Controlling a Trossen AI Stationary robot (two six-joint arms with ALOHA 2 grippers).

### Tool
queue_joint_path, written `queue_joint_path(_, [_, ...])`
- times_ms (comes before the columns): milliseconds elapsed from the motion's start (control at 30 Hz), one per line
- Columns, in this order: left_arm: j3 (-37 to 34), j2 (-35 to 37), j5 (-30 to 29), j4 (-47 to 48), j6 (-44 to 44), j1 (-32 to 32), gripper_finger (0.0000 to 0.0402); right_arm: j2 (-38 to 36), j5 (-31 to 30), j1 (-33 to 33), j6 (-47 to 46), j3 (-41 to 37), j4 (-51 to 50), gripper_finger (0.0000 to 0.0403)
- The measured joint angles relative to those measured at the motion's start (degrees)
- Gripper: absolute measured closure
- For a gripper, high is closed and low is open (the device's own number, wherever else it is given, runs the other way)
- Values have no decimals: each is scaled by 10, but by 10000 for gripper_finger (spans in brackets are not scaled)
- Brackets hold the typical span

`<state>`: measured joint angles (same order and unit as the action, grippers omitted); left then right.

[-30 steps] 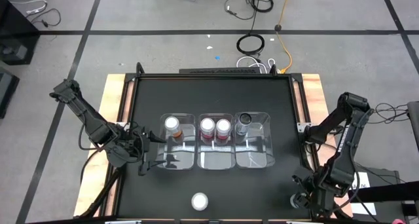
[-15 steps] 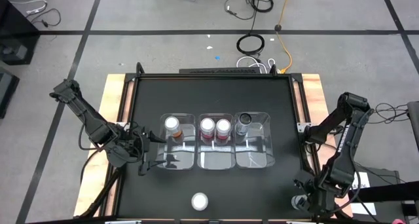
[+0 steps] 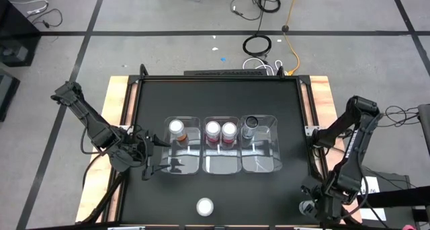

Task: Sort soda cans
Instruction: Put the blue soda can into the right transparent bin

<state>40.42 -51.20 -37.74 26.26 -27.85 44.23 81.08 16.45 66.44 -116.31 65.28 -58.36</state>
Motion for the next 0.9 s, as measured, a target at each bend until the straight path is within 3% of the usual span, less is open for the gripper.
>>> queue_joint_path(233, [0, 0, 0, 4, 2, 0, 22, 34, 2, 0, 21, 0, 16, 49])
queue_joint_path(533, [0, 0, 0, 4, 2, 0, 22, 42, 20, 1, 29, 0, 26, 165])
queue_joint_path(900, [0, 0, 0, 4, 2, 0, 22, 23, 14, -13, 33, -1, 29, 164])
